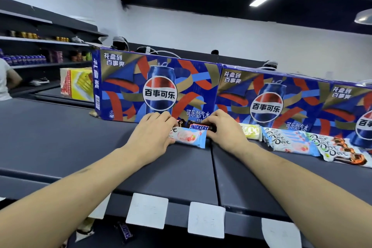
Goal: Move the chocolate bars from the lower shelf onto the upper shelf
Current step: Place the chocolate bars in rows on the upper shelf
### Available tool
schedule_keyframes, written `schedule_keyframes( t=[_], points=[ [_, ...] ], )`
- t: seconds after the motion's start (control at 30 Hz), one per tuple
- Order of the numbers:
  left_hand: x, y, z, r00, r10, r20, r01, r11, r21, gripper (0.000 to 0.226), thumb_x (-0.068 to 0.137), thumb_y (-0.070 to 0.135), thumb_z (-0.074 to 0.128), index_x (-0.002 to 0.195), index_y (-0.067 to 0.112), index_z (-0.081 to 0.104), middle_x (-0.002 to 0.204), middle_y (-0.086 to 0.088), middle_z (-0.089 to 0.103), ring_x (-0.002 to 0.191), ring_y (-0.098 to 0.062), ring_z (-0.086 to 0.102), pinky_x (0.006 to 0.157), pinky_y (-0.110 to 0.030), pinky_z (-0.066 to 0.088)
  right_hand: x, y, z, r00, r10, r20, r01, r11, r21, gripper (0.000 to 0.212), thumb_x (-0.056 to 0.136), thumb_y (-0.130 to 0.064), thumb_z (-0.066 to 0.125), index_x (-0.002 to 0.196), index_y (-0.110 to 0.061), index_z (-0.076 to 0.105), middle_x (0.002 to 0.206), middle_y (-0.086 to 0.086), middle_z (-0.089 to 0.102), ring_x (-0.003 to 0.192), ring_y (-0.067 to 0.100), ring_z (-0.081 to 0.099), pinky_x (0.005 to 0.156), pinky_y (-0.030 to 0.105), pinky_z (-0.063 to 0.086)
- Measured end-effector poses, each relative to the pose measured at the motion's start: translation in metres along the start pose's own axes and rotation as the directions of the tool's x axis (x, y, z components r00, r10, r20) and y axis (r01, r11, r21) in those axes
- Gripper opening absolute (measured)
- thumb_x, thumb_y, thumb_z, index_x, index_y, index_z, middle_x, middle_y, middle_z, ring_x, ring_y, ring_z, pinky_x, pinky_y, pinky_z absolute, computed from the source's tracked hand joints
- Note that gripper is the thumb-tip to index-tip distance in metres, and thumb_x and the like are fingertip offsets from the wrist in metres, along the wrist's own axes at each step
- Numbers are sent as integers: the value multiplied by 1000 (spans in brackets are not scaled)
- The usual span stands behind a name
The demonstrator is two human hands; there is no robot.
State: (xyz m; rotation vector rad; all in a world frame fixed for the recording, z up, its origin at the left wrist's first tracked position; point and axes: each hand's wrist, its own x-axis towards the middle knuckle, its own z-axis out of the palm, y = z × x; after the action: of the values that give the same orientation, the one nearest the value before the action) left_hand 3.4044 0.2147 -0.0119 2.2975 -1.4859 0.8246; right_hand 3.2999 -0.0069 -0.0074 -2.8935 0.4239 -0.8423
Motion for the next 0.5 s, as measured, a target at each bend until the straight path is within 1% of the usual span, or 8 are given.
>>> schedule_keyframes(
  t=[0.13, 0.2, 0.3, 0.5],
  points=[
    [1, -7, 1, 1000, 8, -1, -8, 1000, -1, 41, 88, 43, 61, 125, 27, 51, 117, 8, 51, 106, -15, 49, 93, -28, 35, 8, -4, 5, 1000, -6, -23, 5, 998, -69, 34, 82, -39, 74, 115, -35, 67, 103, -14, 45, 103, 9, 47, 76, 27, 46],
    [2, -9, 1, 1000, 14, -3, -14, 1000, -6, 41, 88, 43, 61, 124, 26, 51, 117, 8, 52, 106, -15, 49, 93, -28, 36, 8, -4, 6, 1000, -9, -28, 6, 996, -94, 34, 82, -39, 74, 115, -33, 67, 104, -12, 47, 104, 11, 47, 78, 29, 47],
    [4, -11, 0, 1000, 15, 0, -15, 1000, 4, 40, 88, 44, 60, 123, 26, 51, 116, 8, 52, 106, -16, 50, 92, -28, 35, 6, -2, 6, 999, -2, -45, -2, 995, -95, 35, 82, -36, 72, 116, -30, 66, 106, -9, 51, 106, 14, 47, 82, 31, 46],
    [1, -2, -5, 1000, 16, 14, -16, 999, 30, 41, 87, 45, 61, 123, 26, 52, 115, 7, 53, 105, -16, 51, 90, -27, 35, -5, 5, -3, 997, -4, -73, 0, 999, -53, 39, 81, -39, 72, 118, -27, 63, 109, -8, 53, 107, 13, 47, 82, 30, 46]
  ],
)
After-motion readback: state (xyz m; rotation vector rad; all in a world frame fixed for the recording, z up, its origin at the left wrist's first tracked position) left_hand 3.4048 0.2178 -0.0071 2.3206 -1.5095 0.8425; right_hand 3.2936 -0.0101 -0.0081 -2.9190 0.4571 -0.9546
